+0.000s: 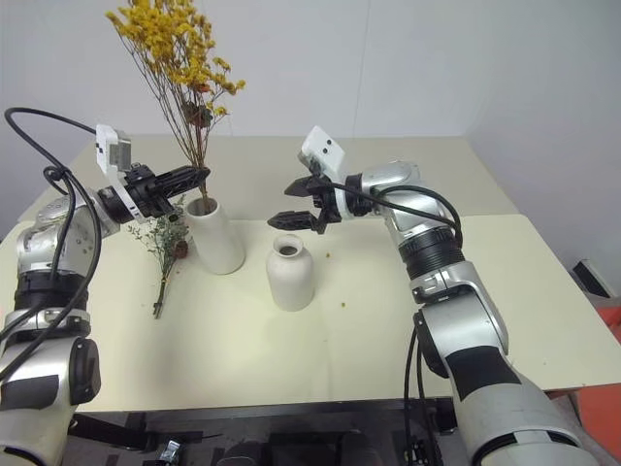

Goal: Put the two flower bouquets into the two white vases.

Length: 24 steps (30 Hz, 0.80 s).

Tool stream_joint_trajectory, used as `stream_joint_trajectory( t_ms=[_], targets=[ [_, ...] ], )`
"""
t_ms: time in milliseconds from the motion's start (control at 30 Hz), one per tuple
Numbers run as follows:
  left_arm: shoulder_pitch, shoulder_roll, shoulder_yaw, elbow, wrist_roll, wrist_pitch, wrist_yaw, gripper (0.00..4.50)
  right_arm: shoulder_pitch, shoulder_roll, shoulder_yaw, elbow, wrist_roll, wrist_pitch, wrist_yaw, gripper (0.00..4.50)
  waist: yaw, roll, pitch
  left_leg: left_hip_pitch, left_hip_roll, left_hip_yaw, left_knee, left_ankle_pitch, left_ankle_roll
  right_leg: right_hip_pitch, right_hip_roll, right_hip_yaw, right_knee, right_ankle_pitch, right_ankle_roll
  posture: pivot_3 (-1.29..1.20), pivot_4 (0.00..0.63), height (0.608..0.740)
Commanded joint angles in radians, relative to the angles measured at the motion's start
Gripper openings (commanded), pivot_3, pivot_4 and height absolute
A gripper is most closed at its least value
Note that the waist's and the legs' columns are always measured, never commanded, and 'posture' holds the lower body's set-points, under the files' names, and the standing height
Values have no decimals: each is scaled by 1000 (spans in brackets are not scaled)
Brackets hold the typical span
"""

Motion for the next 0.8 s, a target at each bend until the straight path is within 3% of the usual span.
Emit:
stream_joint_trajectory(
  t_ms=[33, 333, 433, 800],
  targets=[
    [-1, 17, 6, -47, 2, -7, 4, 56, -43, 3, -23, -16, -1, -24, 6, 4500, 0, 0, 0, 0, 0, 0, 0, 0, 0, 0, 0, 0, 0, 0, 0, 0, 150, 740],
    [27, 28, 13, -80, -1, 8, 21, 56, -41, 6, -25, -16, -2, -20, 10, 4500, 0, 0, 0, 0, 0, 0, 0, 0, 0, 0, 0, 0, 0, 0, 0, 0, 150, 740],
    [31, 32, 19, -90, -5, 17, 34, 699, -42, 7, -24, -13, -3, -21, 11, 4500, 0, 0, 0, 0, 0, 0, 0, 0, 0, 0, 0, 0, 0, 0, 0, 0, 150, 740],
    [127, 83, 75, -276, -64, 103, 62, 4057, -40, 8, -23, -10, -2, -22, 22, 4500, -2, 0, 0, 0, 0, 0, 0, 0, 0, 0, 0, 0, 0, 0, 0, 0, 150, 740]
  ],
)
